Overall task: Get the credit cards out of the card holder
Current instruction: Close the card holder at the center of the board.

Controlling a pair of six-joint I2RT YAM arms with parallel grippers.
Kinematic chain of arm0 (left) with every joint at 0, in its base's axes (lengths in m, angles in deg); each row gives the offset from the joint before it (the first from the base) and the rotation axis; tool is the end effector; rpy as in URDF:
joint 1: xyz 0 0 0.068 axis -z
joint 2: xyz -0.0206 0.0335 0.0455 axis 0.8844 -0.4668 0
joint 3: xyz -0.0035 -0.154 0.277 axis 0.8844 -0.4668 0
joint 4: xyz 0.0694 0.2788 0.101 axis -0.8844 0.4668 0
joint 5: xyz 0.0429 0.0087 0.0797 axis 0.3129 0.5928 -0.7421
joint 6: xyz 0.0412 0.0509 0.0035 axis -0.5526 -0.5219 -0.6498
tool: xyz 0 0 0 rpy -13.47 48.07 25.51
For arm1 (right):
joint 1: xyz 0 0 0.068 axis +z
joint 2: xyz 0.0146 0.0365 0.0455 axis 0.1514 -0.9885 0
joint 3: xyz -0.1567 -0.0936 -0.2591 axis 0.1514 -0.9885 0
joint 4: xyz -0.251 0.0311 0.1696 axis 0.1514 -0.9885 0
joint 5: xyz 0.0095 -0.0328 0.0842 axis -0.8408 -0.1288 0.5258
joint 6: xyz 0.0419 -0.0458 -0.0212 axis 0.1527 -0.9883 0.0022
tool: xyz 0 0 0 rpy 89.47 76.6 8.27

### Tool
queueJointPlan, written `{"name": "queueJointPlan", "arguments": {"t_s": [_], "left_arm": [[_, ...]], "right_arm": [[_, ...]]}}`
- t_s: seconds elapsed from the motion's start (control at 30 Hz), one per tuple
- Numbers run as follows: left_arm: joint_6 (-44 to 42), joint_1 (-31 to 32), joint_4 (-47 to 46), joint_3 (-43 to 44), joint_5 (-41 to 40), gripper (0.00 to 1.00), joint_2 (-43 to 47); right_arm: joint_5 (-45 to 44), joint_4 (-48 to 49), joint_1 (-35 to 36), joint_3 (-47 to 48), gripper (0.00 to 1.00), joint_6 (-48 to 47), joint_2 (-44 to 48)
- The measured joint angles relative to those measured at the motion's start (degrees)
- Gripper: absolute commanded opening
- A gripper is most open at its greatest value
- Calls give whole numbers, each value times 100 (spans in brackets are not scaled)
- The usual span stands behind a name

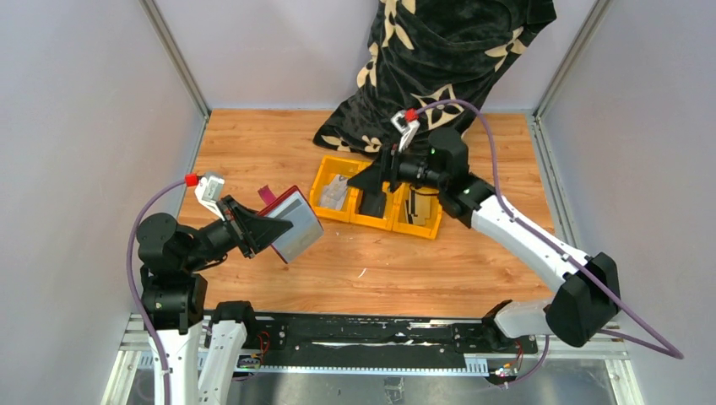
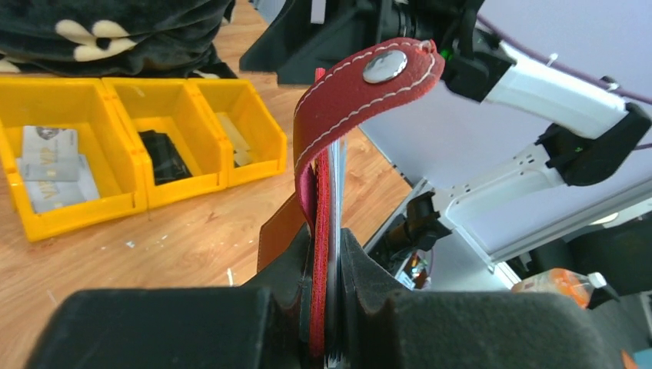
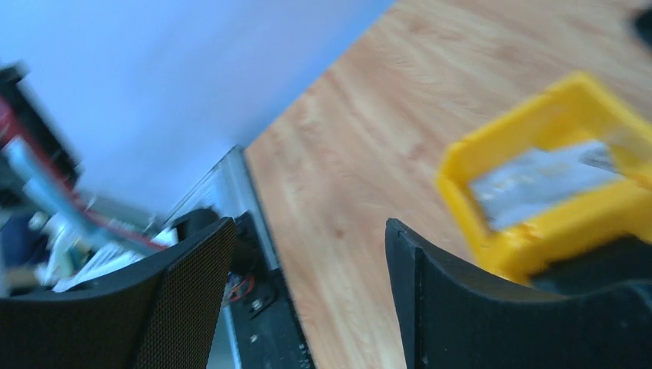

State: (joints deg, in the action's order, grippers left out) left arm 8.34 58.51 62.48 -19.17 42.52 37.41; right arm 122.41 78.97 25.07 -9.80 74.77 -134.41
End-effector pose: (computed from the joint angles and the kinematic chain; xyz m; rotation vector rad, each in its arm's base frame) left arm 0.0804 -0.0381 0.4293 0.2789 1.7007 -1.1676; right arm 0.2892 0.2267 0.4061 -0.5242 1.7766 1.2824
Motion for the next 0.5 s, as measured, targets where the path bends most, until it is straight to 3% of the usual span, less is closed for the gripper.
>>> {"name": "queueJointPlan", "arguments": {"t_s": [0.27,0.5], "left_arm": [[704,0,-612,-120,337,8,2],[1106,0,-846,-120,529,8,85]], "right_arm": [[1185,2166,1320,-678,79,293,79],[1716,3359,1690,-695,80,621,59]]}}
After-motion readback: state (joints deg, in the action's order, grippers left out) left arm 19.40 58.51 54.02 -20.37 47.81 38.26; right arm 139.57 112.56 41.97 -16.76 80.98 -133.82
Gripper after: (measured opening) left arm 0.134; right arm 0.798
